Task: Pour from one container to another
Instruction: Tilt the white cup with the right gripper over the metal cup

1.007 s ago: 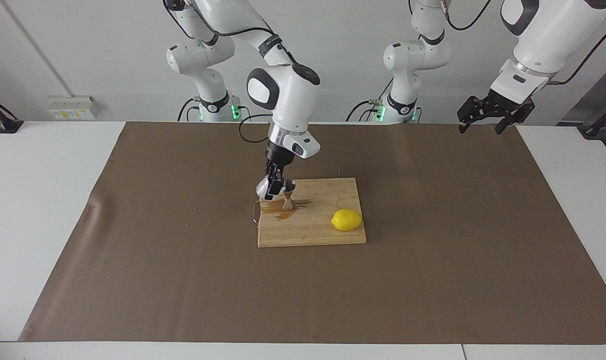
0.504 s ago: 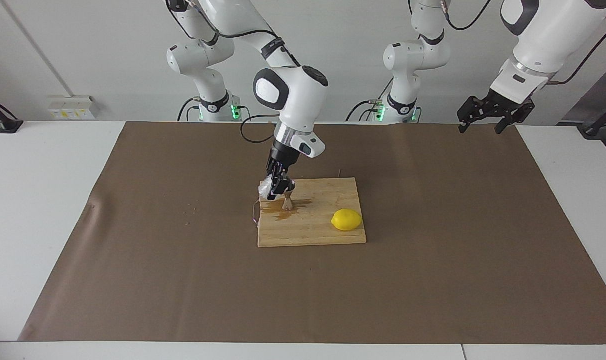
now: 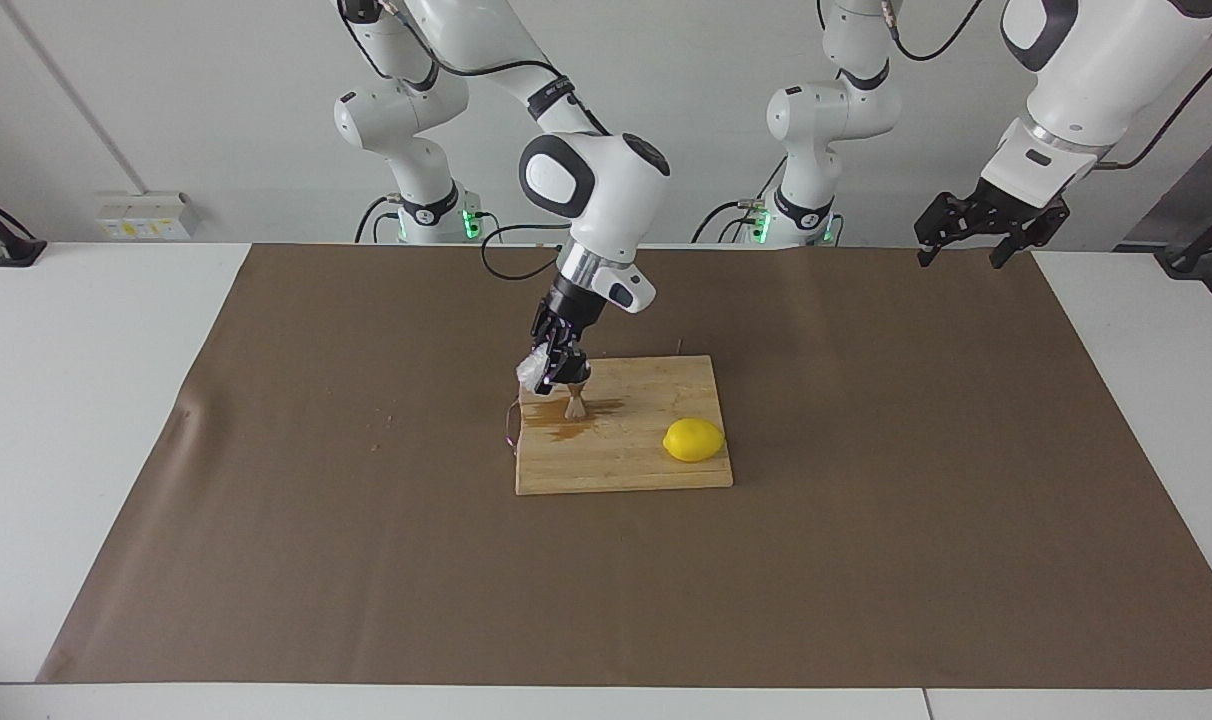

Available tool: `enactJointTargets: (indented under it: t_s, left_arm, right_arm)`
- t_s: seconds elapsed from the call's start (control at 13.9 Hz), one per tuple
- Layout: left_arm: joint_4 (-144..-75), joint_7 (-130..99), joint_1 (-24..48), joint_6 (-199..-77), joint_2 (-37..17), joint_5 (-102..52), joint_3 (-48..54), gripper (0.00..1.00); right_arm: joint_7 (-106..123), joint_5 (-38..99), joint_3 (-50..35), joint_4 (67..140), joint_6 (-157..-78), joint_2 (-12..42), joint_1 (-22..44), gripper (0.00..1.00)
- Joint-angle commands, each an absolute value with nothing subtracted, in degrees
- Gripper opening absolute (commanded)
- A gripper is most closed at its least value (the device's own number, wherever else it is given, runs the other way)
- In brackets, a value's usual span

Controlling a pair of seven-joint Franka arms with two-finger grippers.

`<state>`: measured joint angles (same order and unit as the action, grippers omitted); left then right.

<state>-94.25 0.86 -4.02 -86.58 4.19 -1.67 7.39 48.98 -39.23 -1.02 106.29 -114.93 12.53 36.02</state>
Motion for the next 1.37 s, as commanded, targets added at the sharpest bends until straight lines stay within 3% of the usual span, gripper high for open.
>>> enactJointTargets:
  t_s: [0.0,1.29]
  left_arm:
    - [-95.4,0.3,-4.1,-86.0,5.4,-2.0,7.3,1.00]
    - [-95.4,0.3,-4.1,-86.0,5.4,-2.0,7.3,1.00]
  right_arm:
    - [49.9,-41.7,-1.2,107.9,-113.1,10.6,37.3,0.00]
    - [50.2,-48.3,-1.2,108.2,-110.3,11.9,39.8,0.00]
